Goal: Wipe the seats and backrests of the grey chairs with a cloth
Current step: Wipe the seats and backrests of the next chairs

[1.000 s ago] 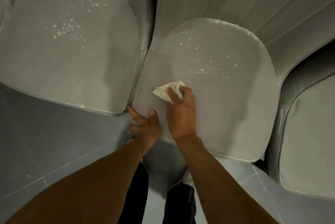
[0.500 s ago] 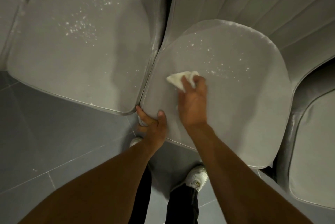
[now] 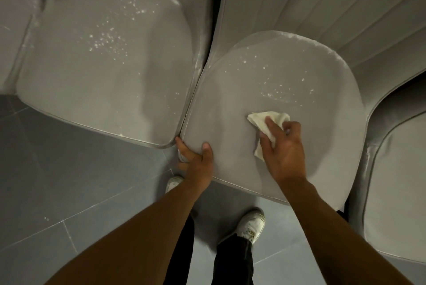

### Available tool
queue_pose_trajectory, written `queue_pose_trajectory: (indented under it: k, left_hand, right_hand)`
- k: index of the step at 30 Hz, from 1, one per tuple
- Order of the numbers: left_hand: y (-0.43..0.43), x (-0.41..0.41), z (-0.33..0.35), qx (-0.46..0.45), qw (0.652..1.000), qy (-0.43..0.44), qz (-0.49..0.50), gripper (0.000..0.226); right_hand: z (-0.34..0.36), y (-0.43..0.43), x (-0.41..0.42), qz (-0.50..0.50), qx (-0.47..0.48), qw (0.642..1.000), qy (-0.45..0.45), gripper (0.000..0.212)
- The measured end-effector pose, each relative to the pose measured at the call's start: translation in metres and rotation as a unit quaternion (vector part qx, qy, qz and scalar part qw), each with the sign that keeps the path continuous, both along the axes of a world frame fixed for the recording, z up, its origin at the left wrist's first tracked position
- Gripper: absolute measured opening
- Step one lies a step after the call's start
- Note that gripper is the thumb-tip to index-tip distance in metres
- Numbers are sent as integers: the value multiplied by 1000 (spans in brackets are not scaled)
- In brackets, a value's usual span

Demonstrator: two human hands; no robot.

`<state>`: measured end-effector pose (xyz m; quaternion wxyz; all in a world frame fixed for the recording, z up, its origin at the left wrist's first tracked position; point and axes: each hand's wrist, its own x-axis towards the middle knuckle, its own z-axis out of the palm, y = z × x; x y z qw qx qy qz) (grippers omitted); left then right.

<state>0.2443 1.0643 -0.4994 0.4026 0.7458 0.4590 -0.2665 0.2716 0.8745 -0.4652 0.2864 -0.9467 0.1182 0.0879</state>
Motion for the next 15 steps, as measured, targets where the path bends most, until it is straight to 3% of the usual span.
queue_pose_trajectory:
  k: [4,6,8,10,12,15]
  left_hand:
    - [4,-6,20,27,998,-27,-44,82]
    - [5,-9,30,105,987,-28,-115,79]
    - [4,-6,39,185,964,-59,-184,77]
    - [0,-1,40,213,940,-115,-241,81]
    - [-2,2,30,222,919,-131,-298,90]
    - [-1,0,14,198,915,-110,-334,98]
  right_hand:
    - [13,16,-5,-157,126,979,36,39]
    - [18,21,-13,-164,120,979,26,34]
    - [20,19,-21,-102,44,994,3,37]
    - [20,12,-25,-2,-61,998,-24,57]
    - [19,2,-20,118,-139,981,-58,73]
    - [13,-10,-6,321,-171,929,-73,61]
